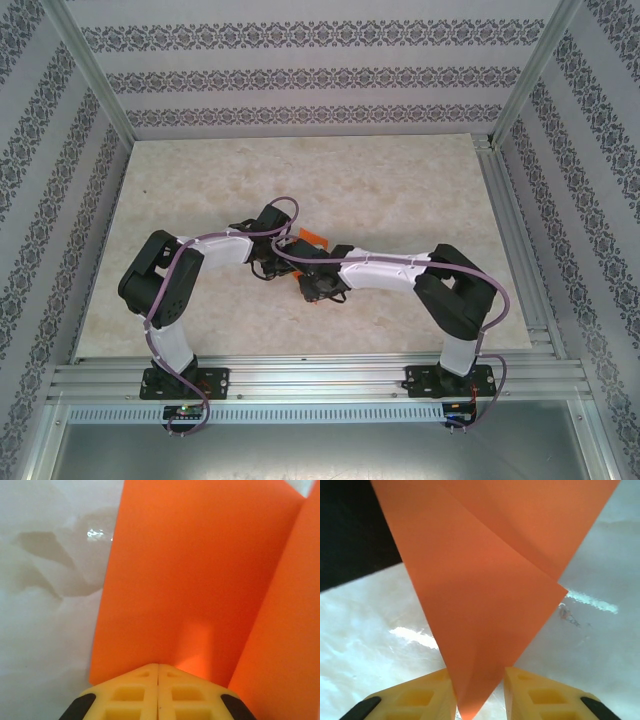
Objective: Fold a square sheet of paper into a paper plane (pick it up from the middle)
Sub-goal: Fourth fold the wing at the center of the table.
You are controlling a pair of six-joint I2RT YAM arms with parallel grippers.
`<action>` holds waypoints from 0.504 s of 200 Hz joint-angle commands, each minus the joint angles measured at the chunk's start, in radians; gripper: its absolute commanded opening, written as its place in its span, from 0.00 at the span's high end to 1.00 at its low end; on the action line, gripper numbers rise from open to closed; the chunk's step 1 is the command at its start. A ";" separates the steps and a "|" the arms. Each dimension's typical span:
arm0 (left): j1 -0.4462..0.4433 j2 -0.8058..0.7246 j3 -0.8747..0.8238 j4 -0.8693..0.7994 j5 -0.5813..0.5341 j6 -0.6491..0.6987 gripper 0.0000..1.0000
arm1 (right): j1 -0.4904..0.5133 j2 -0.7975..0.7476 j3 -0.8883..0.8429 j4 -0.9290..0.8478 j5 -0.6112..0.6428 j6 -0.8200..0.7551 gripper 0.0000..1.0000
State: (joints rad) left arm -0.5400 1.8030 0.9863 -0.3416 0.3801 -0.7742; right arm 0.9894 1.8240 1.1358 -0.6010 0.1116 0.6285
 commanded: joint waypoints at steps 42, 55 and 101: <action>-0.018 0.007 -0.010 0.019 0.016 -0.019 0.91 | 0.049 0.031 0.058 -0.087 0.173 -0.012 0.77; -0.017 0.007 -0.009 0.017 0.013 -0.019 0.91 | 0.049 0.033 0.056 -0.078 0.163 -0.012 0.81; -0.017 0.009 -0.011 0.013 0.011 -0.018 0.91 | 0.048 0.025 0.029 -0.030 0.133 -0.013 0.93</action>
State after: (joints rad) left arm -0.5400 1.8030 0.9844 -0.3386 0.3843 -0.7834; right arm 1.0325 1.8450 1.1751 -0.6662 0.2371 0.6254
